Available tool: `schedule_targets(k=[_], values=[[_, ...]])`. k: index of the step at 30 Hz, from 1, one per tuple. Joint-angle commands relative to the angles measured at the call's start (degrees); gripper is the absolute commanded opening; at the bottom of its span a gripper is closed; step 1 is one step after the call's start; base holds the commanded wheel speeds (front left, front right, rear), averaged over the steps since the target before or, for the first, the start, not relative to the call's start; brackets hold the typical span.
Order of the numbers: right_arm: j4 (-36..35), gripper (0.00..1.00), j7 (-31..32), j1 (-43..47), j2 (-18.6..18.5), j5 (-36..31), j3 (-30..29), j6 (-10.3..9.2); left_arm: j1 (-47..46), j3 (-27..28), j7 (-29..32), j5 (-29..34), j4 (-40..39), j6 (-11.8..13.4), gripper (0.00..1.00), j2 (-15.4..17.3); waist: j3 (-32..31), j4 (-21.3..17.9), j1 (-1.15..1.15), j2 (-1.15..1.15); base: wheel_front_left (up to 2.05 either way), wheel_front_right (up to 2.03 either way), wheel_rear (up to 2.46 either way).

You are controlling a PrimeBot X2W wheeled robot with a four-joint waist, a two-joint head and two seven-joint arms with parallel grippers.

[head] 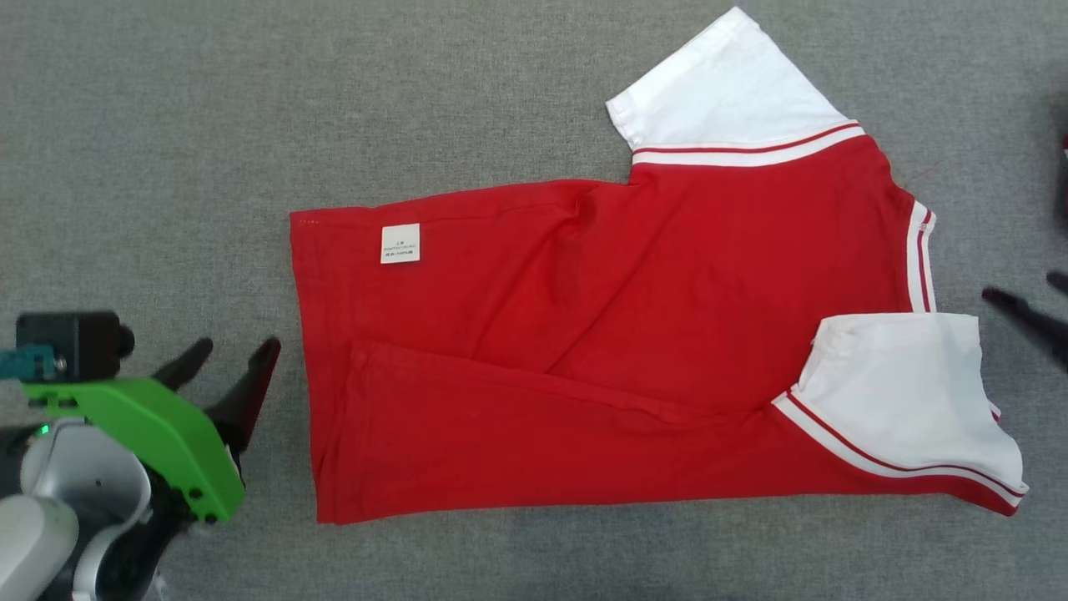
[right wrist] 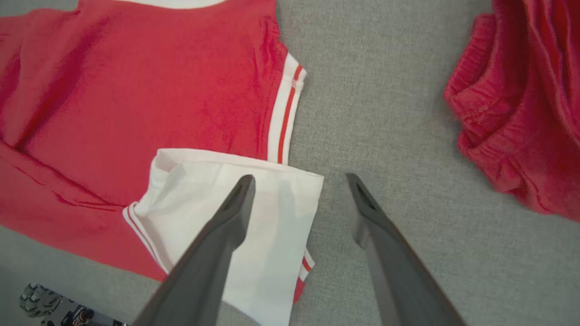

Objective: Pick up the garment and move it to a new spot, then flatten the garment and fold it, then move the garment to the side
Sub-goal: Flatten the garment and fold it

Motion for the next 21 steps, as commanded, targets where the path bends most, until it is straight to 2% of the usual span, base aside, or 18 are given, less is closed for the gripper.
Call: schedule_targets(k=[1, 4, 11, 15, 21], values=[[0.5, 1.00, -0.9, -3.4, -0.3, -0.8, 0.6, 0.02, -3.0, 0.2, 0.5, 0.6, 0.3, -0.3, 1.00, -0.7, 1.9, 0.4, 0.00, 0.69, 0.00, 0.00, 0.00], [3.7, 1.00, -2.7, -13.2, -0.3, -3.1, 3.9, 0.01, -11.2, -1.1, 3.4, 2.8, 3.6, -1.6, 1.00, -3.0, 4.7, 1.3, 0.00, 0.69, 0.00, 0.00, 0.00], [15.3, 1.00, -2.3, -35.4, 0.7, -9.8, 17.1, 0.02, -30.6, -8.3, 12.1, 7.4, 18.4, -6.3, 1.00, -13.1, 10.2, 4.1, 0.00, 0.69, 0.00, 0.00, 0.00], [20.0, 1.00, -1.8, -43.1, 1.1, -11.0, 21.8, 0.02, -33.2, -10.3, 15.2, 7.2, 22.3, -8.0, 1.00, -14.8, 11.0, 4.9, 0.00, 0.69, 0.00, 0.00, 0.00], [25.8, 1.00, -1.6, -49.2, 0.2, -11.3, 25.5, 0.02, -33.4, -11.5, 17.4, 5.5, 22.6, -10.3, 1.00, -15.3, 10.7, 6.8, 0.00, 0.69, 0.00, 0.00, 0.00]])
